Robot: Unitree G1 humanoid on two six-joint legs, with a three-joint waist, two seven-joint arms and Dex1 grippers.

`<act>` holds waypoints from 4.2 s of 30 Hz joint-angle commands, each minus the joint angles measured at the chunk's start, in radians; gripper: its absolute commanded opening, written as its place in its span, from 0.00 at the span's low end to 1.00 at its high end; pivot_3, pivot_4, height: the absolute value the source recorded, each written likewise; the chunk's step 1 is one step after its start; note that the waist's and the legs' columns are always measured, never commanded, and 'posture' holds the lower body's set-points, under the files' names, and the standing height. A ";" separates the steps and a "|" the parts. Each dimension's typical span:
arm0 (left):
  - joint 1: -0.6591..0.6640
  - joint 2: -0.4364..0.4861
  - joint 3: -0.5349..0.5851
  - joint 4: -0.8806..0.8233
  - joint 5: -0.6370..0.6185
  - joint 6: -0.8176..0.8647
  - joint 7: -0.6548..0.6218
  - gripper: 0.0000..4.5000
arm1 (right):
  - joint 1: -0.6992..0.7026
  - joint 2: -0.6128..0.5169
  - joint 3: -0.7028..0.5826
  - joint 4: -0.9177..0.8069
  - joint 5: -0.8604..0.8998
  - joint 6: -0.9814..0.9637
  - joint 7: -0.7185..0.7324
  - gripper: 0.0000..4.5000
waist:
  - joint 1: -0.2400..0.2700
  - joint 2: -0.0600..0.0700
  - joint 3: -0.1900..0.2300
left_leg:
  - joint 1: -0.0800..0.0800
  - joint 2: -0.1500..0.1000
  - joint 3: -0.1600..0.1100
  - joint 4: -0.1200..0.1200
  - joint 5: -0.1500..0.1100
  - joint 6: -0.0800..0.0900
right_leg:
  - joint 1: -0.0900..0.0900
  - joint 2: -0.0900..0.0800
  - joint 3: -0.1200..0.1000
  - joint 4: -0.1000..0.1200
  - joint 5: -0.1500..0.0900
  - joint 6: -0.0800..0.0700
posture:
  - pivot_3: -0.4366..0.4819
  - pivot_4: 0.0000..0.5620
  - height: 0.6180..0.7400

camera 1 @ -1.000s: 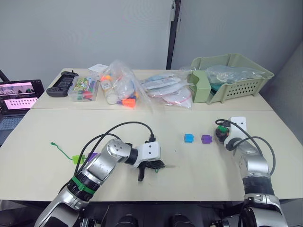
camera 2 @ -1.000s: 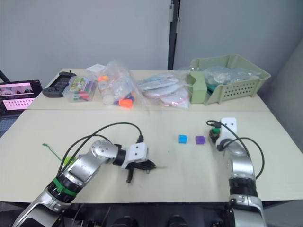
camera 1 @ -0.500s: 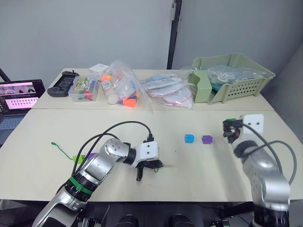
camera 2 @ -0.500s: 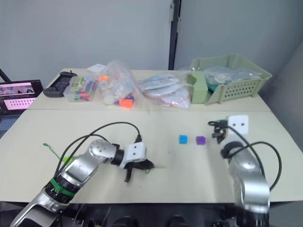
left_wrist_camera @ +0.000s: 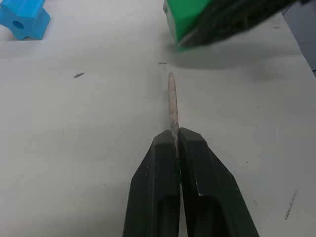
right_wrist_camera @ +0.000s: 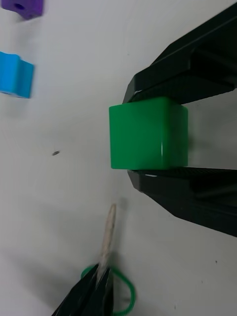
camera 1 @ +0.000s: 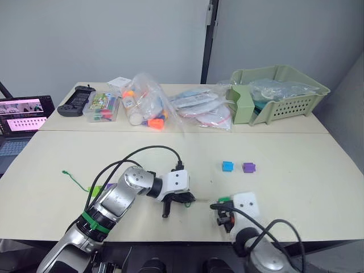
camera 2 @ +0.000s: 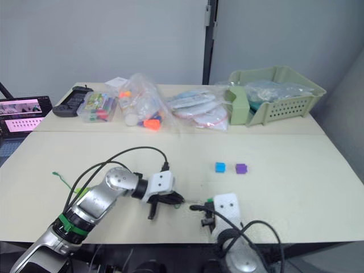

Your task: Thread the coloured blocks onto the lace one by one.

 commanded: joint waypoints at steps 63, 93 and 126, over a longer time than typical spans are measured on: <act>-0.053 0.046 -0.039 -0.205 -0.005 0.229 0.039 0.00 | -0.677 -0.659 -0.049 0.784 0.072 -0.636 1.413 0.26 | -0.008 -0.004 0.002 | 0.007 -0.003 -0.005 0.001 -0.002 0.003 | 0.010 -0.002 0.002 0.001 -0.006 0.001 | 0.48 0.27 1.00; -0.097 0.023 -0.093 -0.199 0.012 0.315 0.090 0.00 | -0.683 -0.635 -0.002 0.729 0.039 -0.592 1.411 0.26 | -0.008 -0.004 0.002 | 0.007 -0.003 -0.005 0.001 -0.002 0.003 | 0.010 -0.002 0.002 0.001 -0.006 0.001 | 0.48 0.27 1.00; -0.040 -0.082 0.003 -0.087 -0.051 0.079 0.089 0.37 | -0.629 -0.635 -0.008 0.688 0.010 -0.509 1.348 0.26 | 0.002 -0.004 0.002 | 0.007 -0.003 -0.005 0.002 -0.002 0.003 | 0.011 -0.003 0.002 0.001 -0.006 0.002 | 0.48 0.27 1.00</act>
